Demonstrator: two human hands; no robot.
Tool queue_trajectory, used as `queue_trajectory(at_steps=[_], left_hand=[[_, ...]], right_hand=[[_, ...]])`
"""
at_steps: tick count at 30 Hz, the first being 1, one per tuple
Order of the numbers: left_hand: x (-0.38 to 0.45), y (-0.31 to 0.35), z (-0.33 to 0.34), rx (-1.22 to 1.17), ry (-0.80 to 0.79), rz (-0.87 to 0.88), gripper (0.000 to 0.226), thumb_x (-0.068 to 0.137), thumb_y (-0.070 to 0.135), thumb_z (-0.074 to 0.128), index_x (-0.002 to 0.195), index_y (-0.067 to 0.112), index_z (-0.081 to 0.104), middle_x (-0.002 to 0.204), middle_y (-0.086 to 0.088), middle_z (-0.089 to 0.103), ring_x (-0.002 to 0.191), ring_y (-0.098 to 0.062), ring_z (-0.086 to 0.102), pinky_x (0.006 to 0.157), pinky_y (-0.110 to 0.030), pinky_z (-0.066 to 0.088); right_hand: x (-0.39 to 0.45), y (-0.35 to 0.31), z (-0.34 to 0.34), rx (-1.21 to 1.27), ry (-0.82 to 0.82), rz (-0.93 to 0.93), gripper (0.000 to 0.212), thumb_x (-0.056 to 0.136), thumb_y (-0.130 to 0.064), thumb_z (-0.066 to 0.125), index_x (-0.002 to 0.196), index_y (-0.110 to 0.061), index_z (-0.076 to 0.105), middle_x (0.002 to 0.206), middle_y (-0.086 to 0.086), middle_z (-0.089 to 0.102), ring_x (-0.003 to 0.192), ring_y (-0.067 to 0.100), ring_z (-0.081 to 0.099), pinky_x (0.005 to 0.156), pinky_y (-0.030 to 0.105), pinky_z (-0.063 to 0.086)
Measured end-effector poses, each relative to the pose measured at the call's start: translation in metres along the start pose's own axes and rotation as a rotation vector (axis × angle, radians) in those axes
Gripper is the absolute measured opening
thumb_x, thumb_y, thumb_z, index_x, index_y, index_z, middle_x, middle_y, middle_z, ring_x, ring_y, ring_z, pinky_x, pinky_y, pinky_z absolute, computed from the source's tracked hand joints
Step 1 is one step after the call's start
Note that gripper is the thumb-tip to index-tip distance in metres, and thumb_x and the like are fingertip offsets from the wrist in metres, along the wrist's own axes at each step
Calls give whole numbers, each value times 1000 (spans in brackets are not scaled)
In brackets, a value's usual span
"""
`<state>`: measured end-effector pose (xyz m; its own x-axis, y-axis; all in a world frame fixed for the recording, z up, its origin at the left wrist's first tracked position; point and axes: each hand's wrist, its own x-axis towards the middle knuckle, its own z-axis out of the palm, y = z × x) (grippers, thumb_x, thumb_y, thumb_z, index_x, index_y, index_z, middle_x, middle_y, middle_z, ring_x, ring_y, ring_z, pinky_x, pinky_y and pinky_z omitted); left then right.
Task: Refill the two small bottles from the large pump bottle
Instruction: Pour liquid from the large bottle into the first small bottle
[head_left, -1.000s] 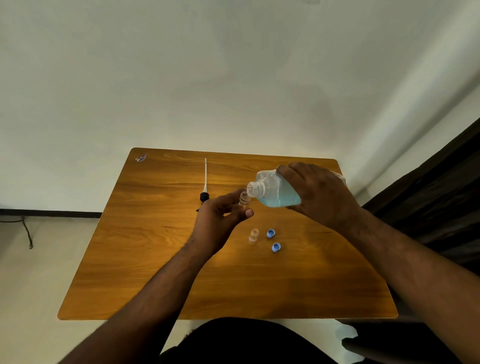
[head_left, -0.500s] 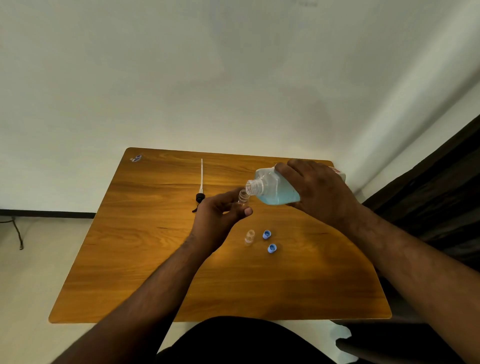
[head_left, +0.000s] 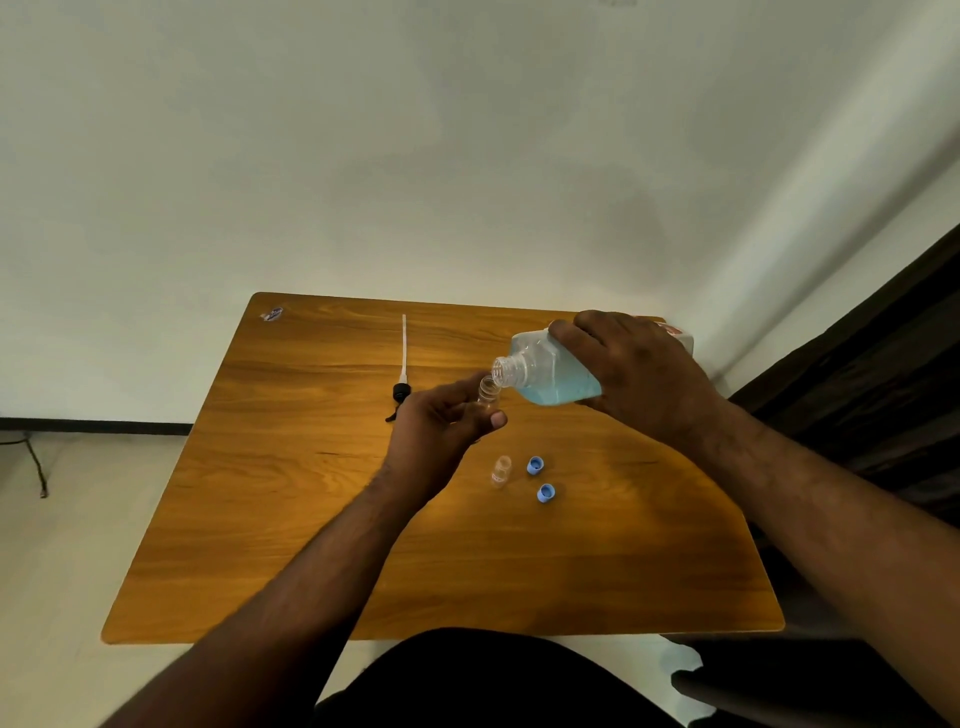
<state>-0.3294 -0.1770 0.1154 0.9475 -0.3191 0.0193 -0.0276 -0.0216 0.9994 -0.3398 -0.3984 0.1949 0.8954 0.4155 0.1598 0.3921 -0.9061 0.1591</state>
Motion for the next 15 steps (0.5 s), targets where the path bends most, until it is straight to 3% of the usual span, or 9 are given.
queue_trajectory(at_steps=[9, 15], left_hand=[[-2, 1, 0, -11, -8, 23, 47, 82, 6, 73, 125, 23, 60, 95, -3, 75, 89, -13, 71, 71, -21, 57], [-3, -1, 0, -34, -5, 3, 48, 82, 6, 73, 126, 19, 61, 98, 4, 75, 91, -9, 70, 70, -21, 57]], right_hand=[[1, 1, 1, -3, -5, -12, 75, 65, -22, 85, 129, -10, 49, 118, 18, 60, 102, 33, 61, 81, 49, 54], [1, 2, 2, -18, -7, -37, 76, 65, -23, 84, 129, -13, 43, 117, 17, 59, 103, 32, 60, 80, 50, 54]])
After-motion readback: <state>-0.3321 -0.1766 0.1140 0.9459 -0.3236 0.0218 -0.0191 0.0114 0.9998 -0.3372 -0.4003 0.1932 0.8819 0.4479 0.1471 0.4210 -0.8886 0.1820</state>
